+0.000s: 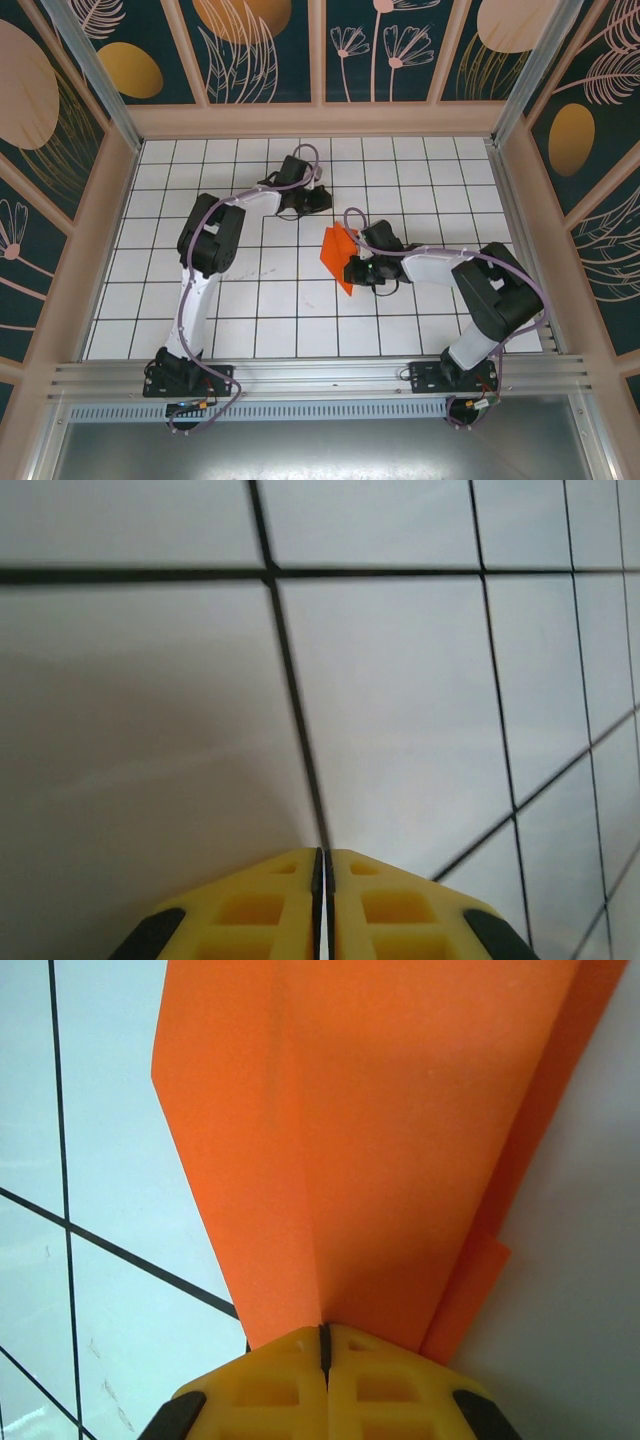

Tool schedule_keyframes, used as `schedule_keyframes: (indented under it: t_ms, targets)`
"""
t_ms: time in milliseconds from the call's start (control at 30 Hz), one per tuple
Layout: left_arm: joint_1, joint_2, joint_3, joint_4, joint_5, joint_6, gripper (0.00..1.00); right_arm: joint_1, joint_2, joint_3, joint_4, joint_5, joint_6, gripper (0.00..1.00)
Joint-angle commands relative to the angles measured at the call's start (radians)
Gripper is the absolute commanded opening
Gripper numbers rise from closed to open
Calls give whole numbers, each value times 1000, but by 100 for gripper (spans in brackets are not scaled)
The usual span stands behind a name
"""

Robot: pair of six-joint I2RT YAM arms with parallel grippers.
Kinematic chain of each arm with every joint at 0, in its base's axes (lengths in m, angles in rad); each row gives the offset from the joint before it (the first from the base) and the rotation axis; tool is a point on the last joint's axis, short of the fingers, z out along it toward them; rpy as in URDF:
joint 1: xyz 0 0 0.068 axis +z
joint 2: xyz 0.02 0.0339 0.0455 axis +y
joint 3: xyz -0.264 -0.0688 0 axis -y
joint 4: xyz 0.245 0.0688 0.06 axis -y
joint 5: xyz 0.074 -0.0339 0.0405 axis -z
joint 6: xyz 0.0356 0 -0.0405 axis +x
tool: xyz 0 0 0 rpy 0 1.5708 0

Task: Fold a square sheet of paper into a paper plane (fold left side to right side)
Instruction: Fourth fold the wing at the center of the table, then turn over the paper at the center of the table.

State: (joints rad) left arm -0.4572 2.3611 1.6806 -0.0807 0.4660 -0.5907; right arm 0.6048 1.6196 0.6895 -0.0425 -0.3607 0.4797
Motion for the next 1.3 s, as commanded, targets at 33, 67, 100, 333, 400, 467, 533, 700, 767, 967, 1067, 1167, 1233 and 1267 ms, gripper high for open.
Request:
schedule_keyframes:
  t_ms: [33,67,100,333,400,467,533,700,767,967,1067,1167,1233,1267]
  targets:
    - [34,-68,-47,-14,-93,52,17,-17,14,-76,-283,139,-57,0]
    - [39,-99,-78,-1,-99,54,18,-24,4,-74,-279,139,-68,0]
    - [43,-139,-118,16,-106,55,20,-33,-9,-69,-272,136,-86,0]
    - [48,-405,-444,156,-79,13,35,-52,-185,-59,-133,72,-157,14]
    - [44,-465,-541,217,-36,-24,37,-74,-258,-64,-101,56,-163,24]
    - [34,-513,-628,280,7,-64,38,-110,-337,-76,-66,42,-160,34]
    - [11,-548,-689,329,41,-101,40,-158,-409,-92,-36,28,-149,42]
    - [-69,-550,-739,417,89,-185,47,-259,-498,-124,29,5,-93,55]
    - [-93,-526,-729,450,103,-217,48,-271,-510,-134,39,4,-76,57]
    - [-122,-431,-650,453,118,-244,49,-271,-549,-169,48,4,-40,58]
    - [-132,-392,-616,437,122,-245,49,-272,-575,-182,37,26,-32,58]
    - [-139,-357,-586,426,126,-248,49,-275,-596,-188,20,37,-33,59]
    - [-144,-330,-558,409,132,-247,49,-276,-605,-188,10,40,-33,59]
    - [-145,-321,-547,404,138,-246,49,-277,-606,-189,7,40,-33,59]
